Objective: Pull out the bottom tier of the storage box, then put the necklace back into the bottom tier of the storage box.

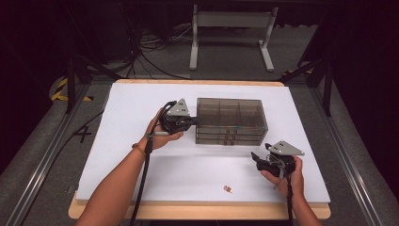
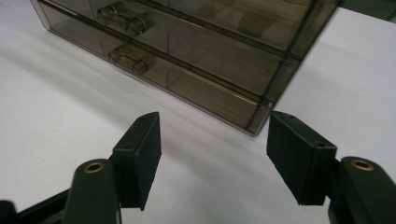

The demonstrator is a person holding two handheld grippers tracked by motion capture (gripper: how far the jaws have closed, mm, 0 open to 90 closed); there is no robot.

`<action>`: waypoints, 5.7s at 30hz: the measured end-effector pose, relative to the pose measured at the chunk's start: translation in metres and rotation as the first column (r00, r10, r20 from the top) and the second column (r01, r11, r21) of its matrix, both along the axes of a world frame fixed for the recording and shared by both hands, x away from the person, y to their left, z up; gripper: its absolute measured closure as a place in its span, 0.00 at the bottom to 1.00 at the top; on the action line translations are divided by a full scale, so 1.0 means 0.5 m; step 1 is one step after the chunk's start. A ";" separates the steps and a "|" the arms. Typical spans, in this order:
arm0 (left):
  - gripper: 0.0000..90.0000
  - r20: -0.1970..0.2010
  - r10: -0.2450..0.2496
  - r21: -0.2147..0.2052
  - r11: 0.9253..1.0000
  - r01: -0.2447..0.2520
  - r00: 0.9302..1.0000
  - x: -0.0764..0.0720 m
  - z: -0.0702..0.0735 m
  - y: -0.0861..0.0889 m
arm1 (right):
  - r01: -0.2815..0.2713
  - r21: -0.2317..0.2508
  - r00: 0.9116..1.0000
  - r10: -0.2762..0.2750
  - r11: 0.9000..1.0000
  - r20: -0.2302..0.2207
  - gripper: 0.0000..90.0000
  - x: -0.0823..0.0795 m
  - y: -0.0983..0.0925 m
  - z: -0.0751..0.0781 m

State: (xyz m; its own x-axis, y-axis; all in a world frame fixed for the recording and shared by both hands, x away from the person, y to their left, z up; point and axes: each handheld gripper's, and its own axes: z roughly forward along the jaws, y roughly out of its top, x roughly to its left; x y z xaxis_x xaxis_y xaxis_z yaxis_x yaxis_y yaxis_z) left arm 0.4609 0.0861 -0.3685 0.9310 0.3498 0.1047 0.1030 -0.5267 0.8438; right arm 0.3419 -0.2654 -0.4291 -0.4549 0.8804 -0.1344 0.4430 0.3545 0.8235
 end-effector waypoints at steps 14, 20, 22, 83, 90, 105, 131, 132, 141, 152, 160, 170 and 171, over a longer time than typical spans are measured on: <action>1.00 -0.001 -0.014 0.035 0.999 0.014 1.000 0.002 0.007 -0.003 | 0.094 0.057 0.992 -0.089 0.994 -0.087 0.47 0.031 0.109 -0.009; 1.00 -0.003 -0.011 0.035 0.999 0.011 1.000 0.002 0.007 -0.003 | 0.126 0.042 0.988 -0.122 0.991 -0.095 0.50 0.045 0.155 -0.019; 1.00 -0.003 -0.013 0.034 0.999 0.013 1.000 0.002 0.007 -0.003 | 0.143 0.036 0.986 -0.139 0.989 -0.096 0.52 0.050 0.169 -0.023; 1.00 0.004 -0.029 0.031 0.999 0.029 1.000 -0.002 0.005 -0.003 | 0.406 0.021 0.905 -0.399 0.914 -0.148 0.63 0.055 0.255 -0.040; 1.00 0.006 -0.023 0.025 0.999 0.023 1.000 -0.005 0.005 -0.003 | 0.369 -0.016 0.921 -0.368 0.929 -0.125 0.57 0.044 0.256 -0.038; 0.99 0.072 0.066 -0.177 0.983 -0.052 0.995 -0.070 0.027 0.064 | 0.022 -0.017 1.000 -0.022 1.000 0.015 0.50 -0.018 0.130 0.012; 0.46 0.025 0.086 -0.143 0.986 -0.082 0.996 -0.124 -0.092 0.065 | -0.113 0.142 0.986 0.094 0.983 0.134 0.48 -0.001 -0.124 0.042; 0.44 0.015 0.082 -0.137 0.987 -0.080 0.996 -0.122 -0.096 0.062 | -0.128 0.173 0.986 0.106 0.977 0.129 0.48 0.001 -0.129 0.040; 0.39 -0.028 0.032 -0.079 0.996 -0.034 0.999 -0.118 -0.124 0.024 | -0.203 0.128 0.978 0.194 0.971 0.080 0.44 0.013 -0.099 0.019; 0.37 -0.048 0.004 -0.006 1.000 -0.004 0.999 -0.103 -0.143 -0.001 | -0.236 0.055 0.972 0.236 0.970 0.008 0.42 0.039 -0.053 -0.012; 0.41 -0.060 0.007 0.019 1.000 -0.006 0.998 -0.094 -0.150 -0.009 | -0.196 0.027 0.981 0.196 0.980 0.007 0.44 0.045 -0.055 -0.015; 0.41 -0.087 0.010 0.070 0.998 -0.004 0.996 -0.084 -0.161 -0.016 | -0.192 0.007 0.981 0.192 0.981 -0.038 0.45 0.058 -0.049 -0.030; 0.42 -0.086 0.011 0.071 0.997 -0.005 0.996 -0.085 -0.161 -0.017 | -0.194 0.003 0.980 0.194 0.981 -0.037 0.45 0.059 -0.049 -0.030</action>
